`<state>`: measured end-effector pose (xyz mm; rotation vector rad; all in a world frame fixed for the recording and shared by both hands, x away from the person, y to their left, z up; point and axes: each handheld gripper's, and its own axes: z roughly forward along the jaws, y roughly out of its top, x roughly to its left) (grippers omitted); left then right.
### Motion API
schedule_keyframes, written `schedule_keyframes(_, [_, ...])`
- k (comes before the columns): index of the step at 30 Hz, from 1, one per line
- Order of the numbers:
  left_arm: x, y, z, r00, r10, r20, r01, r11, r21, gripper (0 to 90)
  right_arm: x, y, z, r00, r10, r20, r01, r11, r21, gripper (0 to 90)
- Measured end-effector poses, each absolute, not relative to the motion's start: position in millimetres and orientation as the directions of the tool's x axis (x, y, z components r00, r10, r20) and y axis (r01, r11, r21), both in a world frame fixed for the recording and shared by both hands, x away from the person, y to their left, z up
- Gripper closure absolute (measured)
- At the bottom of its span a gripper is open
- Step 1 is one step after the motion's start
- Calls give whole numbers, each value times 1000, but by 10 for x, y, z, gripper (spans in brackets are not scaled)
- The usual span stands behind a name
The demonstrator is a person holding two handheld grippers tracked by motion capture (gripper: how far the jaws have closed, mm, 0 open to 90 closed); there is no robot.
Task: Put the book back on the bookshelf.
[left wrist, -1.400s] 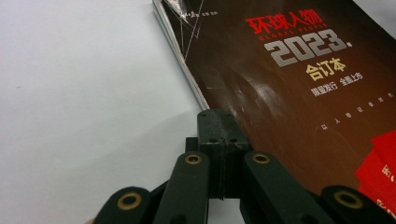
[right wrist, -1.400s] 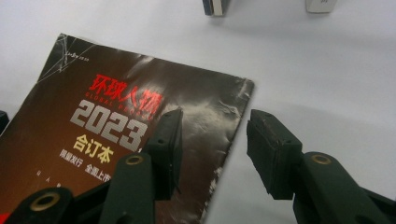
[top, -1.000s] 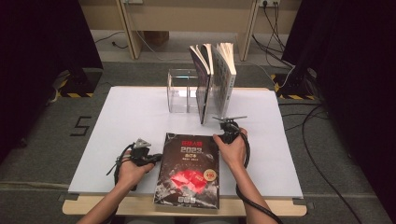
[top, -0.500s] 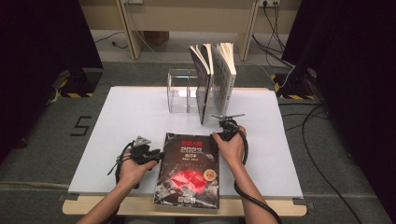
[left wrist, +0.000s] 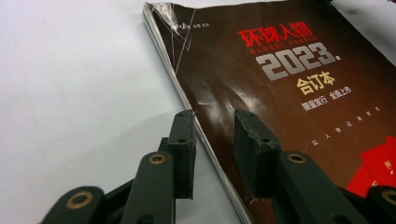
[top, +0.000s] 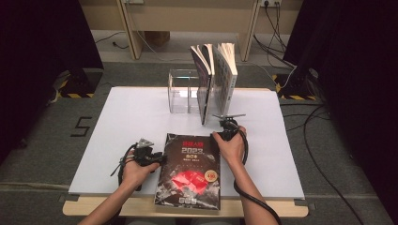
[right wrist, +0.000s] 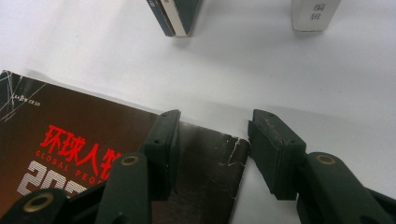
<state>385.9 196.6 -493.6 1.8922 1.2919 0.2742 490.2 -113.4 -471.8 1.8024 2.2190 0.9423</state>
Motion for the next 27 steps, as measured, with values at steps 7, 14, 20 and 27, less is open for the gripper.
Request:
schedule_keyframes(7, [3847, 1939, -4935, 454, 859, -235, 675, -160, 720, 688, 4867, -1169, -4739, -260, 912, 318, 837, 49, 546, 558])
schedule_keyframes(14, [3831, 1918, -4936, 459, 864, -208, 663, -177, 727, 697, 4824, -1174, -4735, -245, 909, 337, 845, 29, 534, 562])
schedule_keyframes(20, [3828, 1913, -4936, 457, 865, -206, 662, -177, 728, 699, 4769, -1197, -4732, -244, 896, 371, 859, 22, 512, 578])
schedule_keyframes(27, [3826, 1917, -4937, 457, 865, -207, 663, -176, 728, 700, 4707, -1210, -4678, -265, 892, 365, 850, 38, 525, 654])
